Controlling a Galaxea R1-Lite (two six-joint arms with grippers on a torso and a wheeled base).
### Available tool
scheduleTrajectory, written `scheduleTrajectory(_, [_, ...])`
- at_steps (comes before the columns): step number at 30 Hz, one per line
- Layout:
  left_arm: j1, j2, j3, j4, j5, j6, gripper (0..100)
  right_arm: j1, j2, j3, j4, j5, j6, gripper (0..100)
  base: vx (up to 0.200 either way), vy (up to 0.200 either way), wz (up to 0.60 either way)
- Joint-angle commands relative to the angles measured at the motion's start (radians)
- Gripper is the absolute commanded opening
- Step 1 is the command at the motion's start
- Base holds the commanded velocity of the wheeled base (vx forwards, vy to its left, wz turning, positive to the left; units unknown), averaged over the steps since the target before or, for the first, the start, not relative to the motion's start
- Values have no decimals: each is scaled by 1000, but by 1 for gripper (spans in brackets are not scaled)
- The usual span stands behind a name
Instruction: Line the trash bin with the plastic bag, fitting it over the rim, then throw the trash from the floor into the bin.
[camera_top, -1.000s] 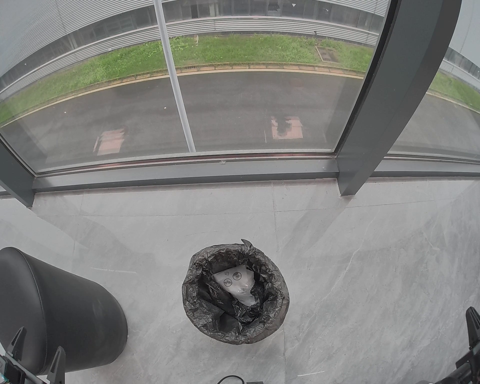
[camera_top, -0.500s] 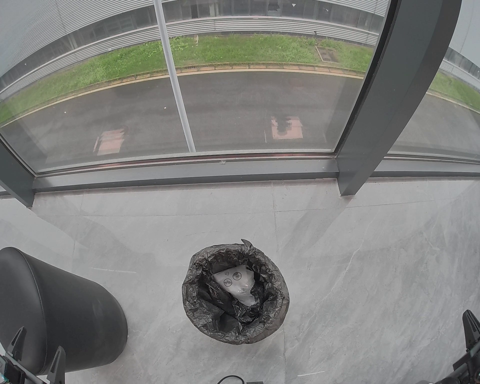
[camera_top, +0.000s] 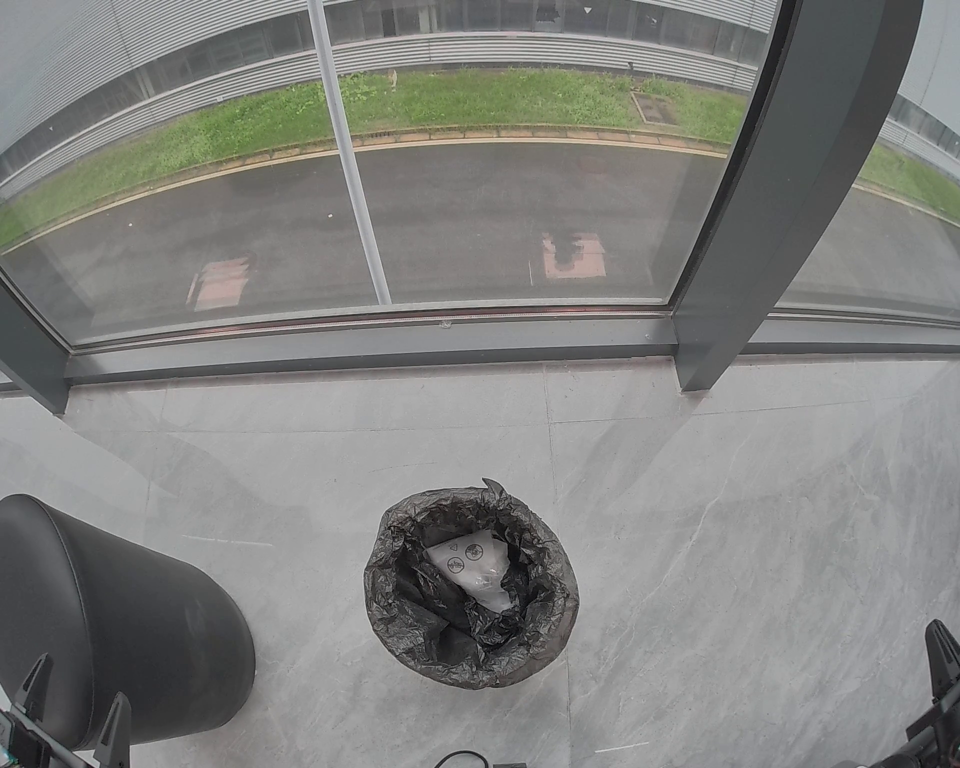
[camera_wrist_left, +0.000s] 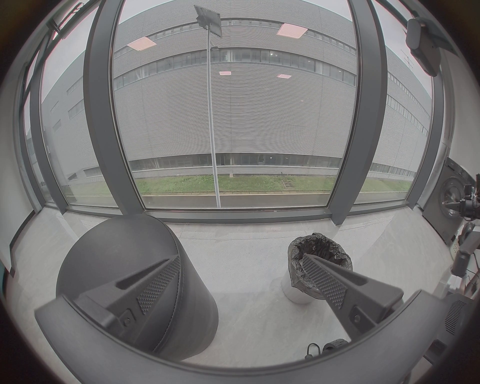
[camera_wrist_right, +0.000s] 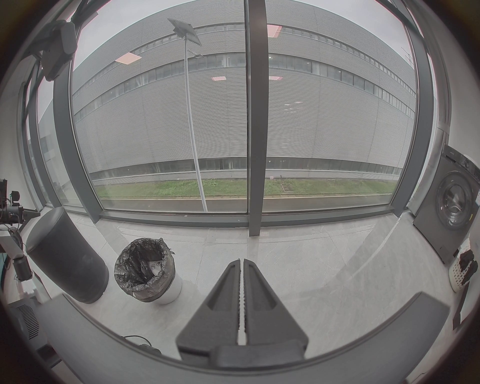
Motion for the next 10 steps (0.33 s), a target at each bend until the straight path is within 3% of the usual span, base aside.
scheduleTrajectory(1, [0,-15,12,1,0,0,100,0,-9,18,0,1,0,0,0,0,0])
scheduleTrajectory(10, [0,-15,12,-1,0,0,100,0,-11,18,-2,-5,5,0,0,0,0])
